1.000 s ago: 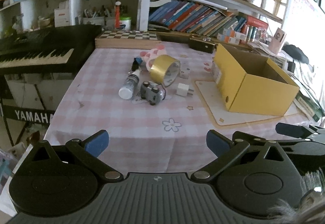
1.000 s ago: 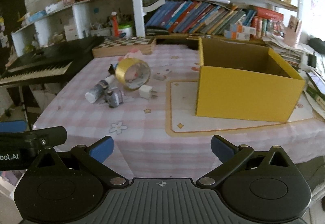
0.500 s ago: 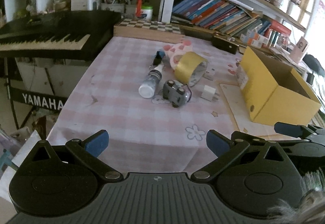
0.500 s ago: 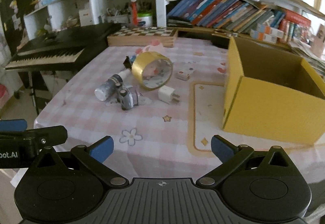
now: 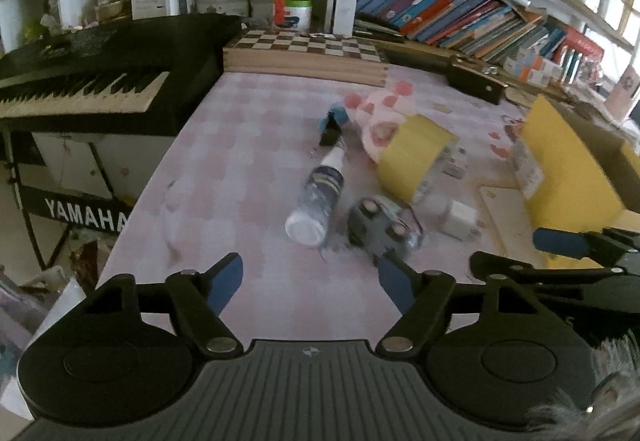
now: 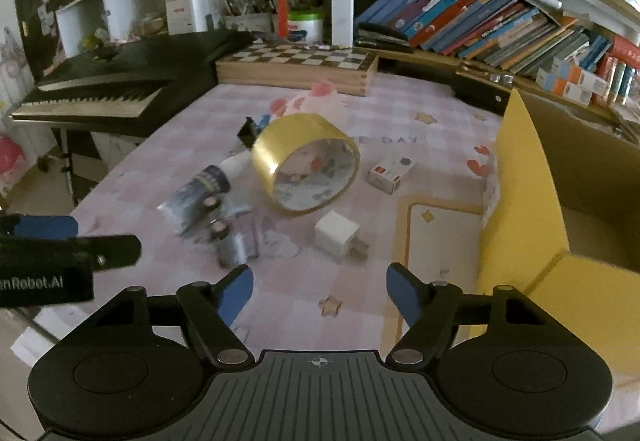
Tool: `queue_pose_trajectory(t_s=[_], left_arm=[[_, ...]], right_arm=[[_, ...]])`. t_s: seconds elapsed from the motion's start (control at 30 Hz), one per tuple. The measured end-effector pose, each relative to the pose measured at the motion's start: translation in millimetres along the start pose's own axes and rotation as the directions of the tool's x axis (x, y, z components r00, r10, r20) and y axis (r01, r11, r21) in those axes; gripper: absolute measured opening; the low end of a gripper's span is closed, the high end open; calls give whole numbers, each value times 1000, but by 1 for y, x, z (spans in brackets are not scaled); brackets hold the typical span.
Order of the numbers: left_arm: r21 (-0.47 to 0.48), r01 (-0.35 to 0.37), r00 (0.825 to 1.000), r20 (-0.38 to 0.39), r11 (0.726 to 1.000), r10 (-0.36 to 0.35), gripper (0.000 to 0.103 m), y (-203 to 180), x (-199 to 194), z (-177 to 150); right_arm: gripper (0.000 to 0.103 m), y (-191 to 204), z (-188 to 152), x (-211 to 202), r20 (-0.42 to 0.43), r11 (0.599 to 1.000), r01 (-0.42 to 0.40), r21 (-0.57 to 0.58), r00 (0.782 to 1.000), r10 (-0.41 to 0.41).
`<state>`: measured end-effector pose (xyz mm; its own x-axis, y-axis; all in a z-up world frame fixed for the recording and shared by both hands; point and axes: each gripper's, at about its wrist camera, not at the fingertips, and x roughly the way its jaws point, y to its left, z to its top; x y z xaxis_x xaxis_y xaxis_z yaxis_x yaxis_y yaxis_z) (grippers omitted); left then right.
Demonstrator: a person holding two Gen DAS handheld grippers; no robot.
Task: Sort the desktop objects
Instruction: 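Grasp the white spray bottle with the left tool while the right tool grasps the white charger, then lift the spray bottle and charger and carry both toward the yellow box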
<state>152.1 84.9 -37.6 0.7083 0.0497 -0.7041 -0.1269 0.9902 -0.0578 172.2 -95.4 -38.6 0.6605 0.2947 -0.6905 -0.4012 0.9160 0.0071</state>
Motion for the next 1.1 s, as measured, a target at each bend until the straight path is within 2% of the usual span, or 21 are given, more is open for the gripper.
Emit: queue_pose_trajectory(t_s=[0.13, 0.27, 0.37, 0.43, 0.5, 0.6, 0.77, 0.83, 0.93, 1.1], left_arm=[[34, -12, 999, -29, 999, 13, 59, 0, 28, 14], [86, -2, 998, -56, 996, 7, 58, -4, 54, 27], [122, 7, 997, -79, 993, 3, 53, -9, 71, 33], [144, 8, 995, -96, 990, 6, 48, -12, 82, 37], [160, 9, 994, -108, 987, 9, 47, -14, 93, 40], [186, 12, 992, -122, 983, 11, 46, -17, 105, 43], [155, 58, 990, -134, 986, -37, 40, -15, 110, 45], [157, 64, 990, -132, 985, -43, 31, -15, 110, 44], [150, 67, 989, -137, 986, -46, 30, -16, 109, 45], [62, 83, 989, -128, 995, -74, 30, -6, 97, 47]], right_arm=[[73, -7, 6, 23, -15, 1000, 16, 3, 1000, -16], [73, -13, 11, 42, -38, 1000, 14, -2, 999, -15], [72, -15, 14, 54, -58, 1000, 6, -10, 998, -7], [67, -16, 16, 60, -67, 1000, 0, -16, 998, -1], [63, -17, 17, 66, -77, 1000, -8, -21, 997, 6], [53, -17, 19, 73, -92, 1000, -16, -27, 996, 13], [46, -21, 20, 78, -98, 999, -38, -35, 995, 34], [36, -19, 21, 79, -94, 998, -51, -45, 994, 47], [35, -16, 22, 79, -94, 995, -74, -73, 993, 67], [35, -18, 26, 73, -83, 995, -80, -68, 994, 74]])
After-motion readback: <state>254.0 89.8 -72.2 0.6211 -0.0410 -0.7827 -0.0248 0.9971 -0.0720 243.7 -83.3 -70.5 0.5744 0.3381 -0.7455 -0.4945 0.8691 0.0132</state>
